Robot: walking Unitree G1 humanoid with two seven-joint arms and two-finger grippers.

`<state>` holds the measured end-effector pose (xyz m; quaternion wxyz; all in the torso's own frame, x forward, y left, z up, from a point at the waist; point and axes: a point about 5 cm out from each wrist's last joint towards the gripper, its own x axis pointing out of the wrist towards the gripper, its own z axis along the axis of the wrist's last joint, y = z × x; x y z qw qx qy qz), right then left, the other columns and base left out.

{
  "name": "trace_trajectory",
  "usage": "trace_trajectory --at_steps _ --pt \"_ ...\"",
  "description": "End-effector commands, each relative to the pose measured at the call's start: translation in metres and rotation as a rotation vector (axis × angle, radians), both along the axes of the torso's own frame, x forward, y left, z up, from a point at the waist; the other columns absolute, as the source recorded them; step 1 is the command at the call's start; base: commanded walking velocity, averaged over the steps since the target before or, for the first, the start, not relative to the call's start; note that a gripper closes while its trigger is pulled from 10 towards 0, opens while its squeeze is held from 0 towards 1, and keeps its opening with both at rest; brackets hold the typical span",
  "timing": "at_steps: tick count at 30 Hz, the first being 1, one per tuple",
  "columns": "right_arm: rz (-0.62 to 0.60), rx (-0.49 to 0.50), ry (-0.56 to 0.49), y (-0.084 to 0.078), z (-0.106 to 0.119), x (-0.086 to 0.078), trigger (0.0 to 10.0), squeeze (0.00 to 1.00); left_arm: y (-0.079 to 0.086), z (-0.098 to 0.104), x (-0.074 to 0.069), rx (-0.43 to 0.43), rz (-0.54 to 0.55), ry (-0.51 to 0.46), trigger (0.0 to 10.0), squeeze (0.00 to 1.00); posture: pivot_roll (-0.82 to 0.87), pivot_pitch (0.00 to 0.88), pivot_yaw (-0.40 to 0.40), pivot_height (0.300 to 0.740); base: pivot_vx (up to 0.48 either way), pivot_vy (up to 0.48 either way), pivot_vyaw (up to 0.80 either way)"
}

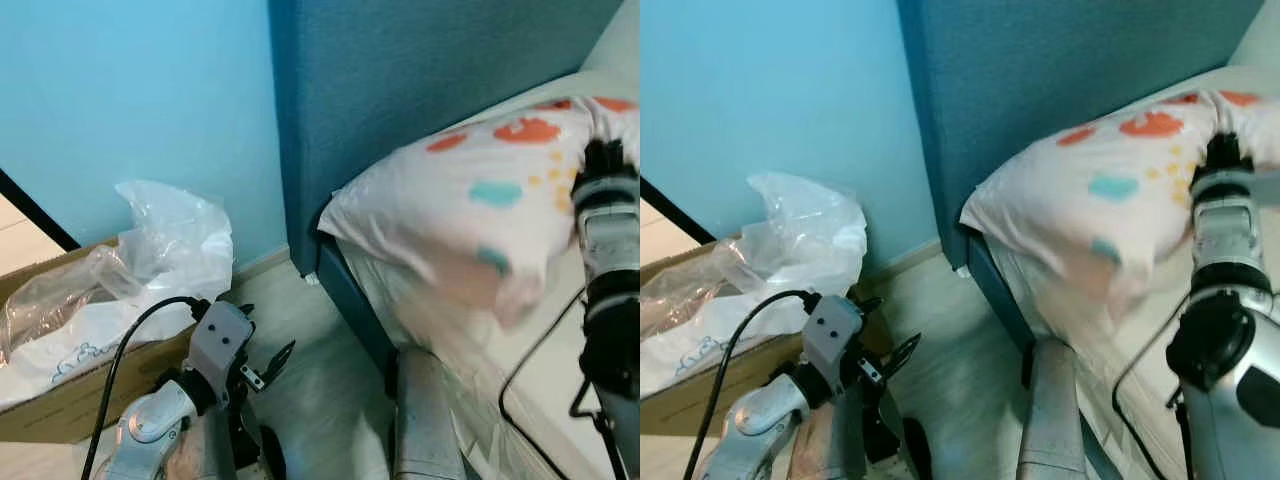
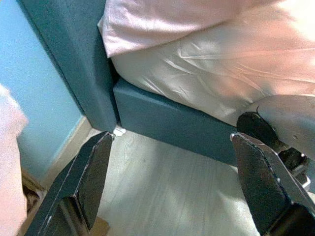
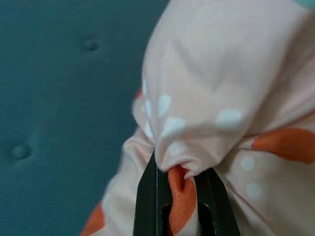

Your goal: Clean up the room

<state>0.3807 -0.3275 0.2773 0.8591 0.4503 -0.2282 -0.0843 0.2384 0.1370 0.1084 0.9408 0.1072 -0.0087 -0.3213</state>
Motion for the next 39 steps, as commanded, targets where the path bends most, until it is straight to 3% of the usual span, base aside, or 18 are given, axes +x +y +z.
trace_trajectory --at_steps 1,5,7,9,11,12,13,14,17,19,25,29,32,34,35,37,39 --pt "0.018 -0.027 -0.002 0.003 0.004 0.002 0.0 0.0 -0.002 -0.006 -0.006 -0.002 0.002 0.034 10.0 0.0 0.16 0.373 0.013 0.431 0.0 0.0 0.0" --pt "0.011 -0.093 0.008 0.005 0.013 0.003 0.0 0.0 -0.004 -0.006 -0.009 -0.004 0.005 0.04 10.0 0.0 0.16 0.379 0.011 0.431 0.0 0.0 0.0" --pt "-0.022 -0.214 0.095 0.001 0.004 0.001 0.0 0.0 -0.006 -0.006 -0.011 -0.007 0.009 0.047 10.0 0.0 0.17 0.383 0.012 0.431 0.0 0.0 0.0" --pt "-0.022 -0.214 0.095 0.001 0.004 0.001 0.0 0.0 -0.006 -0.006 -0.011 -0.007 0.009 0.047 10.0 0.0 0.17 0.383 0.012 0.431 0.0 0.0 0.0" --pt "-0.08 -0.343 0.253 -0.01 -0.022 -0.007 0.0 0.0 -0.007 -0.007 -0.012 -0.01 0.01 0.053 10.0 0.0 0.16 0.382 0.019 0.431 0.0 0.0 0.0" --pt "-0.08 -0.343 0.253 -0.01 -0.022 -0.007 0.0 0.0 -0.007 -0.007 -0.012 -0.01 0.01 0.053 10.0 0.0 0.16 0.382 0.019 0.431 0.0 0.0 0.0" --pt "-0.12 -0.373 0.34 -0.016 -0.035 -0.011 0.0 0.0 -0.007 -0.007 -0.012 -0.012 0.01 0.055 10.0 0.0 0.16 0.377 0.023 0.431 0.0 0.0 0.0" --pt "-0.12 -0.373 0.34 -0.016 -0.035 -0.011 0.0 0.0 -0.007 -0.007 -0.012 -0.012 0.01 0.055 10.0 0.0 0.16 0.377 0.023 0.431 0.0 0.0 0.0" --pt "-0.262 -0.308 0.528 -0.043 -0.073 -0.034 0.0 0.0 -0.011 -0.007 -0.01 -0.014 -0.002 0.057 10.0 0.0 0.15 0.372 0.027 0.431 0.0 0.0 0.0" --pt "-0.302 -0.284 0.574 -0.05 -0.081 -0.041 0.0 0.0 -0.012 -0.007 -0.01 -0.015 -0.005 0.057 10.0 0.0 0.15 0.365 0.027 0.431 0.0 0.0 0.0" --pt "-0.36 -0.22 0.66 -0.059 -0.097 -0.053 0.0 0.0 -0.015 -0.006 -0.007 -0.018 -0.008 0.055 10.0 0.0 0.14 0.35 0.019 0.431 0.0 0.0 0.0" --pt "-0.358 -0.206 0.659 -0.059 -0.096 -0.053 0.0 0.0 -0.016 -0.007 -0.006 -0.02 -0.007 0.053 10.0 0.0 0.14 0.337 0.01 0.431 0.0 0.0 0.0" --pt "-0.303 -0.236 0.51 -0.052 -0.055 -0.035 0.0 0.0 -0.02 -0.006 0.0 -0.028 -0.002 0.038 10.0 0.0 0.12 0.306 -0.012 0.431 0.0 0.0 0.0" --pt "-0.303 -0.236 0.51 -0.052 -0.055 -0.035 0.0 0.0 -0.02 -0.006 0.0 -0.028 -0.002 0.038 10.0 0.0 0.12 0.306 -0.012 0.431 0.0 0.0 0.0" --pt "-0.276 -0.269 0.439 -0.045 -0.032 -0.027 0.0 0.0 -0.021 -0.005 0.003 -0.031 0.001 0.03 10.0 0.0 0.12 0.292 -0.023 0.431 0.0 0.0 0.0" --pt "-0.276 -0.269 0.439 -0.045 -0.032 -0.027 0.0 0.0 -0.021 -0.005 0.003 -0.031 0.001 0.03 10.0 0.0 0.12 0.292 -0.023 0.431 0.0 0.0 0.0" --pt "-0.211 -0.333 0.27 -0.025 0.022 -0.01 0.0 0.0 -0.023 -0.003 0.01 -0.038 0.009 0.01 10.0 0.0 0.11 0.259 -0.045 0.431 0.0 0.0 0.0"
